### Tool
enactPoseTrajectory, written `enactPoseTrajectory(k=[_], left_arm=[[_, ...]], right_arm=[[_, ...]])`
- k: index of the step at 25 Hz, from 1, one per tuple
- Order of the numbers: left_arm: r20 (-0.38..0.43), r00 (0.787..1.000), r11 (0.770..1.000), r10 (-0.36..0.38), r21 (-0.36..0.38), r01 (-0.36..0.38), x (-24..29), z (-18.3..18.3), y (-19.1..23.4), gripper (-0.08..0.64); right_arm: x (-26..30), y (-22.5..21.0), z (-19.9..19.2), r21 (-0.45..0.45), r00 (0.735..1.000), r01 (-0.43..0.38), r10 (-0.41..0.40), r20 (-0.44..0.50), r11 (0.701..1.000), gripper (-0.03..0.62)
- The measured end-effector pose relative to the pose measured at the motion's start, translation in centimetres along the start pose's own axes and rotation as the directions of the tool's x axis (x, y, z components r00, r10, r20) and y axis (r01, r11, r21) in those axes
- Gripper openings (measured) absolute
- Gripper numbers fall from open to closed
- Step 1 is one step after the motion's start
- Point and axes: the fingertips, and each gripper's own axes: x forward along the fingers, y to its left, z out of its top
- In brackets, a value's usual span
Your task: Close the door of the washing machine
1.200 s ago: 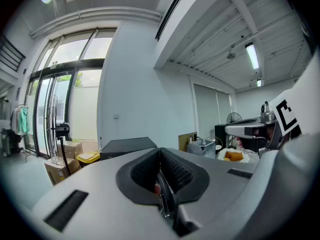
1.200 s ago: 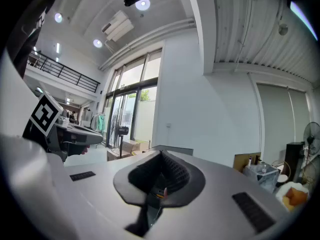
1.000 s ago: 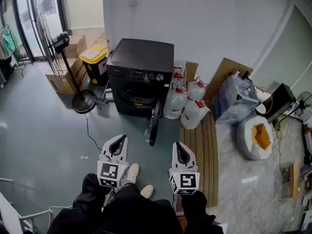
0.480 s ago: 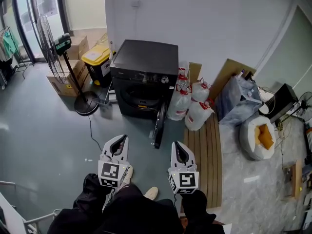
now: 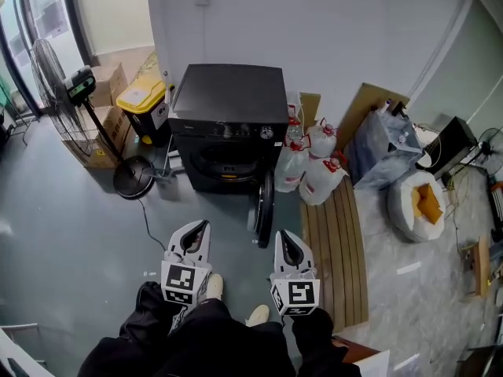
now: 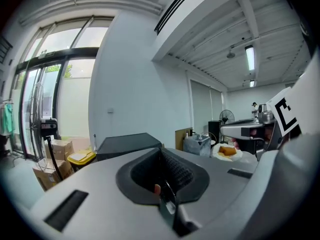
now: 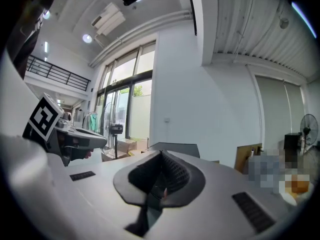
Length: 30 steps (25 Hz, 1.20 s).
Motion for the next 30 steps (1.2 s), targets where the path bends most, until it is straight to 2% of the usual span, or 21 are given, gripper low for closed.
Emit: enactPoseTrajectory(k=[6,10,13,17,21,30], left_arm=[[-0.019,0.996,0.996,-0.084,0.026,0.084,4.4,-1.1,5.1,0.025],[-0.039,0.991,0.992,-0.128,0.019,0.128,7.2,-1.7,7.6,0.025],[-0.076,0.983,0.986,-0.167,0.011,0.169,9.3,-3.5,8.6,0.025],[-0.116,0.972,0.979,-0.204,-0.016,0.204,11.7,-6.0,8.8,0.025],[-0.168,0.958,0.973,-0.231,-0.038,0.228,14.6,-8.3,8.1,0.025],[-0.249,0.938,0.970,-0.240,-0.096,0.223,22.7,-17.1,5.3,0.025]], right_arm=[[6.1,1.0,-0.9,0.026,0.996,0.084,-0.083,-0.014,0.996,0.017],[8.7,1.3,-2.0,0.035,0.990,0.134,-0.132,-0.053,0.990,0.017],[10.1,1.0,-3.6,0.031,0.982,0.168,-0.165,-0.092,0.985,0.017],[11.2,-0.2,-6.5,0.040,0.967,0.206,-0.197,-0.161,0.978,0.017],[12.6,-1.7,-9.9,0.067,0.957,0.214,-0.196,-0.214,0.974,0.017],[18.2,-7.0,-21.1,0.107,0.932,0.193,-0.148,-0.332,0.975,0.017]])
